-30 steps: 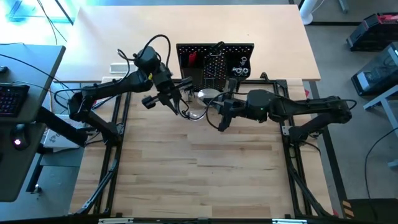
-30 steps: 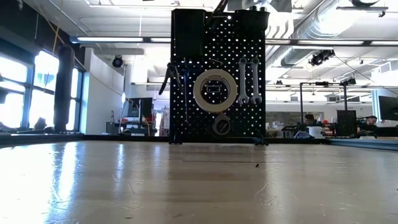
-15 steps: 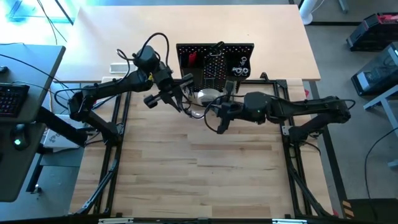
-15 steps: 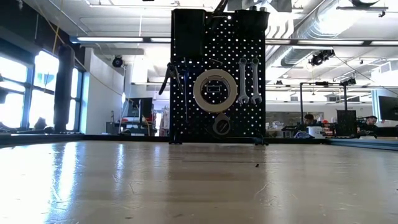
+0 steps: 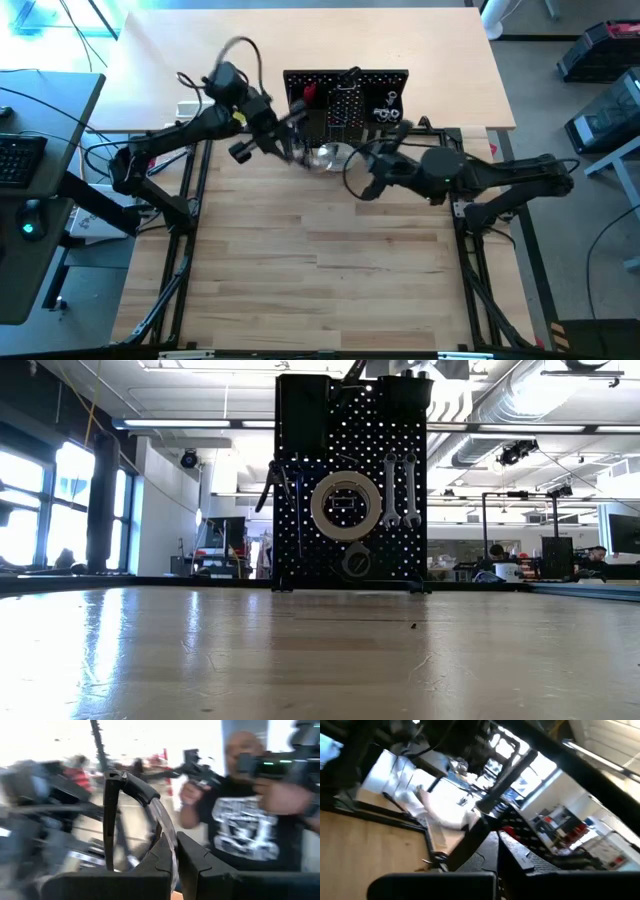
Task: Hang tools onto peg board
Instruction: Put the transparent safety glasses into the left black bin on the peg board
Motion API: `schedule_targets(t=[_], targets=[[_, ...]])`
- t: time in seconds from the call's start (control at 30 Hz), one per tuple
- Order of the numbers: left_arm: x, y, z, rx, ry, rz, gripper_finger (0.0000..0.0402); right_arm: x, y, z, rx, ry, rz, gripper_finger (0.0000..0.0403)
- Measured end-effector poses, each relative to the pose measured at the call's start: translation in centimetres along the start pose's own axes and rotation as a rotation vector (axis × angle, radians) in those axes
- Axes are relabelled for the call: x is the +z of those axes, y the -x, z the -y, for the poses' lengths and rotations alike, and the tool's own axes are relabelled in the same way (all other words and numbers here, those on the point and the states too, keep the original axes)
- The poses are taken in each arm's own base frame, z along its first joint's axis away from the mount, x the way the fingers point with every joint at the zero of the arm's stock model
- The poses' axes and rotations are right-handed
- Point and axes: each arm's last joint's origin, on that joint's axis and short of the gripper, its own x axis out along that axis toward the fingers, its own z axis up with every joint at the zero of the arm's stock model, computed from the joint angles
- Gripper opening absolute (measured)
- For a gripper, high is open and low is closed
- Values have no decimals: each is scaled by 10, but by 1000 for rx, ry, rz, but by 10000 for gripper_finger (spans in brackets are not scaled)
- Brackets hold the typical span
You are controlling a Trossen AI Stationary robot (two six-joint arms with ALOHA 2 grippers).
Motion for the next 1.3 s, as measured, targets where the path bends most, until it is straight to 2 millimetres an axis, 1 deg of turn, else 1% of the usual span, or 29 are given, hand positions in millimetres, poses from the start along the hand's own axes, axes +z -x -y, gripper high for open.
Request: schedule_targets(t=[0.13, 0.23, 0.3, 0.33, 0.43, 0.6, 0.67, 0.83, 1.03, 1.13, 1.3], targets=[[29, 20, -5, 200, -40, 38, 0, 2, 14, 10, -34, 7, -14, 0], [49, 38, -12, 372, 17, 67, 0, 1, 19, 14, -37, 8, -28, 0], [57, 49, -21, 426, 89, 55, 0, -1, 21, 15, -31, 7, -40, 0], [59, 53, -25, 423, 132, 42, 0, -2, 21, 14, -27, 10, -49, 0], [62, 62, -39, 324, 206, -13, 0, -6, 20, 12, -9, 20, -78, 0], [82, 78, -56, 326, 173, -24, 0, -14, 18, 9, 43, -2, -121, 0], [86, 84, -62, 339, 179, -20, 0, -18, 19, 7, 64, -7, -147, 0], [86, 102, -75, 366, 249, -11, 0, -23, 20, 4, 89, -12, -192, 0], [71, 121, -82, 412, 352, -10, 0, -25, 20, 3, 107, -29, -201, 0], [63, 124, -82, 425, 392, -20, 0, -26, 21, 2, 126, -31, -208, 0], [52, 125, -81, 447, 388, -49, 0, -27, 21, 1, 138, -33, -220, 0]])
